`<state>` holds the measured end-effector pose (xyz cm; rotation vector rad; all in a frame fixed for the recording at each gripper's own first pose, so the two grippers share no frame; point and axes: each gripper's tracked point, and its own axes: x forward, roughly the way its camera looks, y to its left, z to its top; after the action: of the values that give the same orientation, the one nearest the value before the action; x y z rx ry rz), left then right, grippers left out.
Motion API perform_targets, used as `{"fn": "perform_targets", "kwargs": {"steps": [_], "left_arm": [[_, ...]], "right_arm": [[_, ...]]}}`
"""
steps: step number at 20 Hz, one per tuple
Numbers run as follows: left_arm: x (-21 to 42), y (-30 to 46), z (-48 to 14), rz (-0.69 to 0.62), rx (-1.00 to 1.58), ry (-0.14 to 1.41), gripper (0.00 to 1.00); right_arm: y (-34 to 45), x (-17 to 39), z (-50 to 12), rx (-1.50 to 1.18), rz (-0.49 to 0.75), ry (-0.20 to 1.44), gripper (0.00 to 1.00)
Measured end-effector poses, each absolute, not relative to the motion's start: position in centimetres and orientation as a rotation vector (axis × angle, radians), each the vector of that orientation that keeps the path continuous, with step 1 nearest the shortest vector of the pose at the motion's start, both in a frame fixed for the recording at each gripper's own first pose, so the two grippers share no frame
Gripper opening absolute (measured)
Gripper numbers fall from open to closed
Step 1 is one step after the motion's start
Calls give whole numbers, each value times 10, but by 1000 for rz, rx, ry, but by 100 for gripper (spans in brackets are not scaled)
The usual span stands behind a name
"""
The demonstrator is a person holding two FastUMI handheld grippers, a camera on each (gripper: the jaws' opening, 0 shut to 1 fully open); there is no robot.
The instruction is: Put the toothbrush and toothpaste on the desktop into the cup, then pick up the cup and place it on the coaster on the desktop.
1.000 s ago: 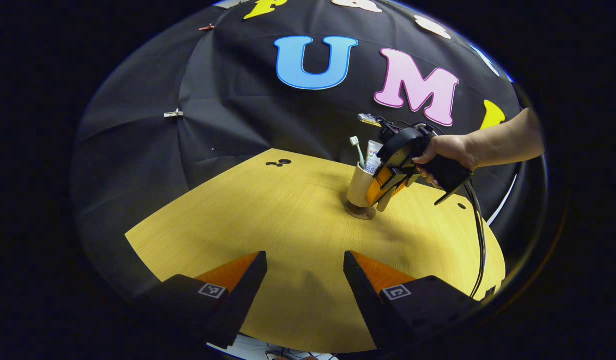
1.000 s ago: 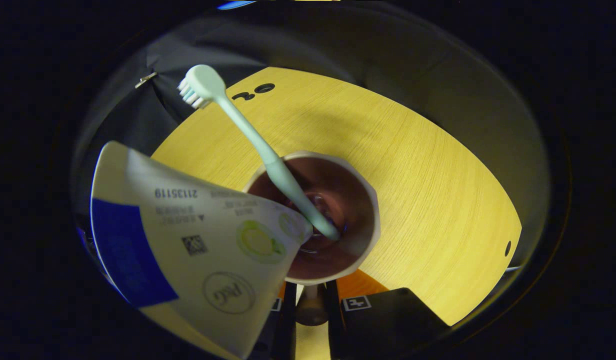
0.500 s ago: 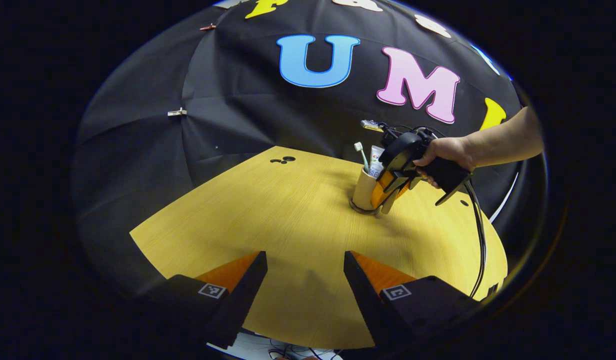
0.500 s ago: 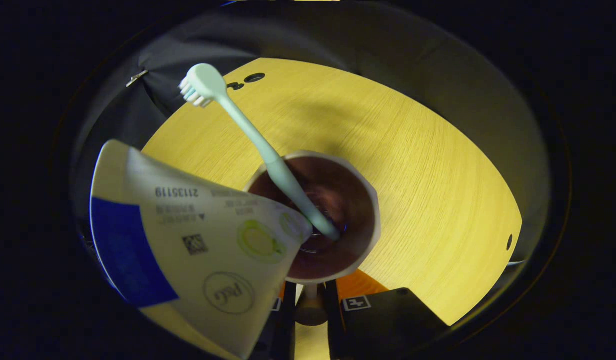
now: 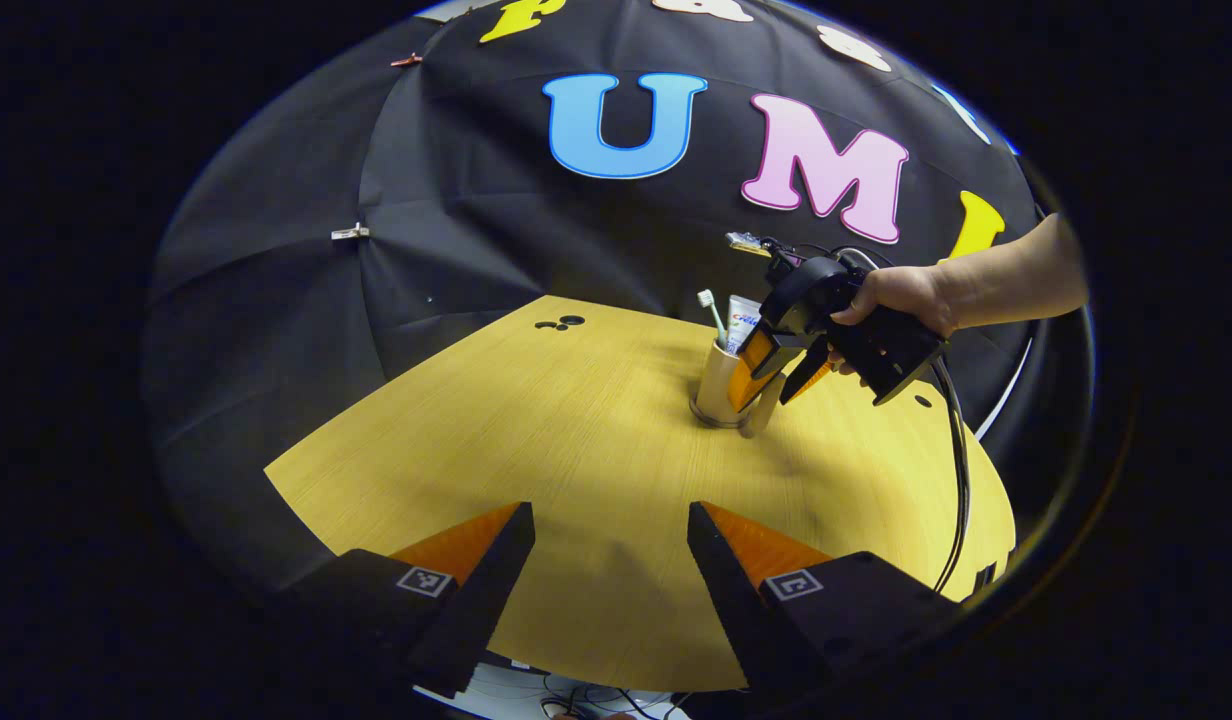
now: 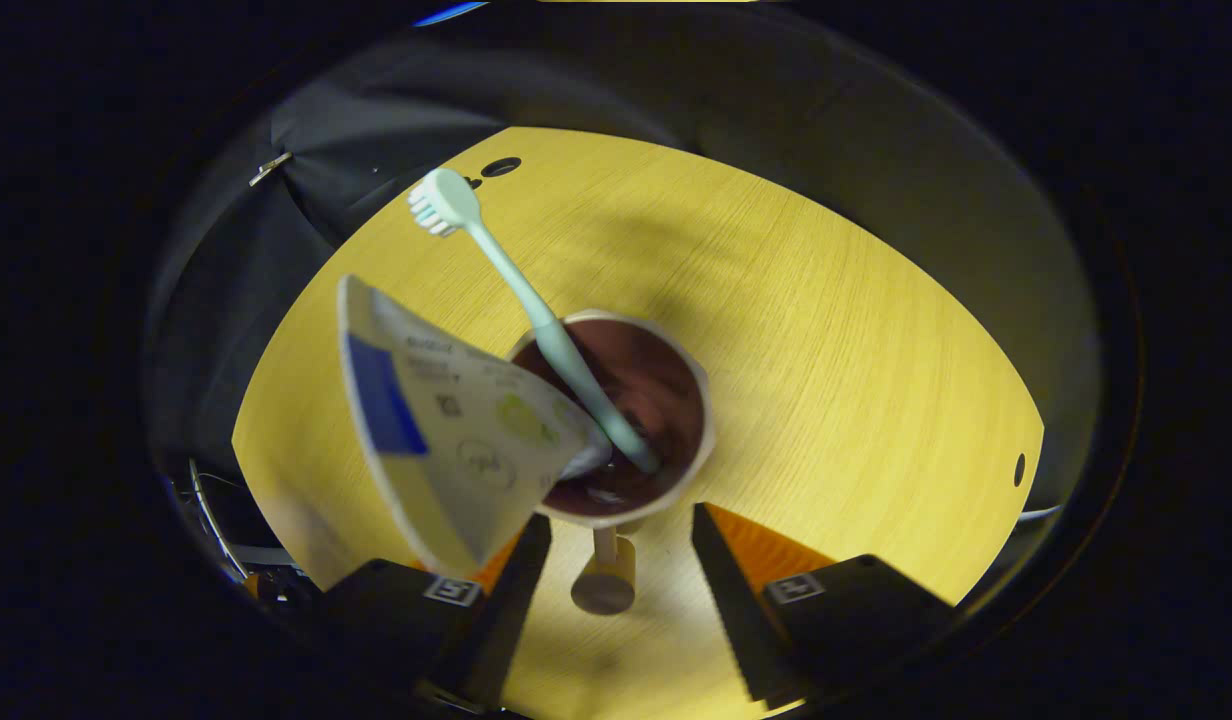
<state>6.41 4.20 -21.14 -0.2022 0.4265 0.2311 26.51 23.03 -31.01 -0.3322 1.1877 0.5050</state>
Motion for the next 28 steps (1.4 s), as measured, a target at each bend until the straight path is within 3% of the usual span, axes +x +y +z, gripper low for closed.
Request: {"fn": "perform_targets", "kwargs": {"steps": [1, 8, 20, 28], "left_arm": [[63, 38, -207, 224, -197, 421, 98], [66, 17, -152, 157, -161, 345, 97], [26, -17, -27, -60, -162, 123, 97], [-28, 6, -7, -3, -87, 18, 97]], "right_arm": [[224, 260, -301, -317, 493, 1173, 100], [182, 216, -233, -201, 391, 959, 100], [138, 115, -52, -21, 250, 414, 100], [95, 9, -12, 4, 131, 214, 100]]}}
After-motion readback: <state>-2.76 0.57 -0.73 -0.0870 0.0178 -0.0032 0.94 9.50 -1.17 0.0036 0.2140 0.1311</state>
